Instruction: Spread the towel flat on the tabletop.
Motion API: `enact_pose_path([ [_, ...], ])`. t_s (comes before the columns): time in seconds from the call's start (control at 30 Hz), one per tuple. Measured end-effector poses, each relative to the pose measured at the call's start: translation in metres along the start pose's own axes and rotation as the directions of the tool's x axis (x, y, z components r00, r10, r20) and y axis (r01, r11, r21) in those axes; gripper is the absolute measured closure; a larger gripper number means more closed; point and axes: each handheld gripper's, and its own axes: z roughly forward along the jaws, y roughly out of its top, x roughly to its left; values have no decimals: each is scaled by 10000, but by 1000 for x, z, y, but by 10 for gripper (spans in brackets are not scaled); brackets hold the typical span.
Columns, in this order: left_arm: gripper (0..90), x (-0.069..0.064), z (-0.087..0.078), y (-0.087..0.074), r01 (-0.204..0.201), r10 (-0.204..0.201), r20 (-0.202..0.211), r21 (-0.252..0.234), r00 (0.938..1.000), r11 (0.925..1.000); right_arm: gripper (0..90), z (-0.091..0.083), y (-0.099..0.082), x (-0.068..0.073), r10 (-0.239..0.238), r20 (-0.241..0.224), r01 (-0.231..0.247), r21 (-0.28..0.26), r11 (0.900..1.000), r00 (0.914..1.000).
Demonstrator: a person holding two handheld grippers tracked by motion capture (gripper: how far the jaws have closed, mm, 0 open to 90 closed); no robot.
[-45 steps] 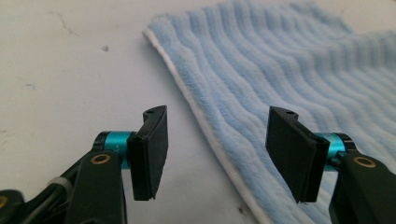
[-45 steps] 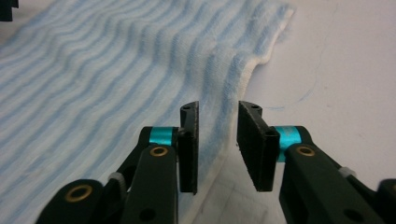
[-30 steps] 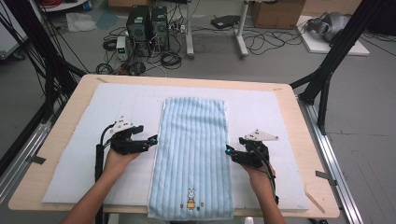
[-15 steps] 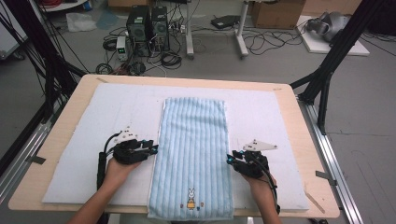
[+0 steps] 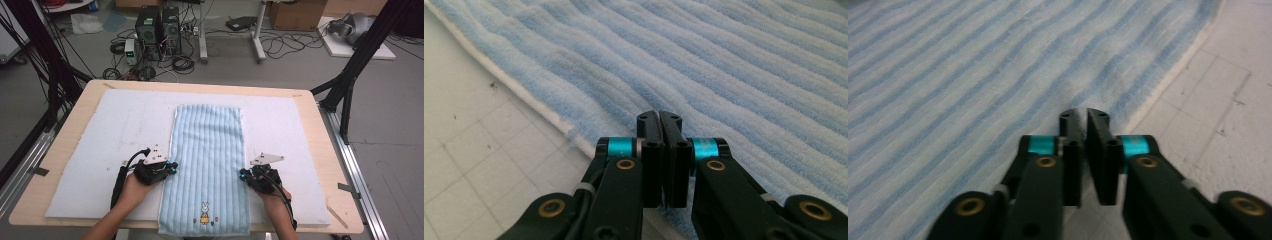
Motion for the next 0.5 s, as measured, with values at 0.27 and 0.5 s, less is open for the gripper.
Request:
enact_pose_path([
  [0.27, 884, 2, -11, -5, 695, -711, 655, 266, 9953, 9972, 882, -7, -2, 2, -57, -458, 75, 378, 9993, 9989],
  [0.5, 855, 4, -16, -9, 1207, -1235, 1231, 298, 9847, 9922, 877, -14, -7, 6, -6, -872, 59, 611, 9981, 9962],
])
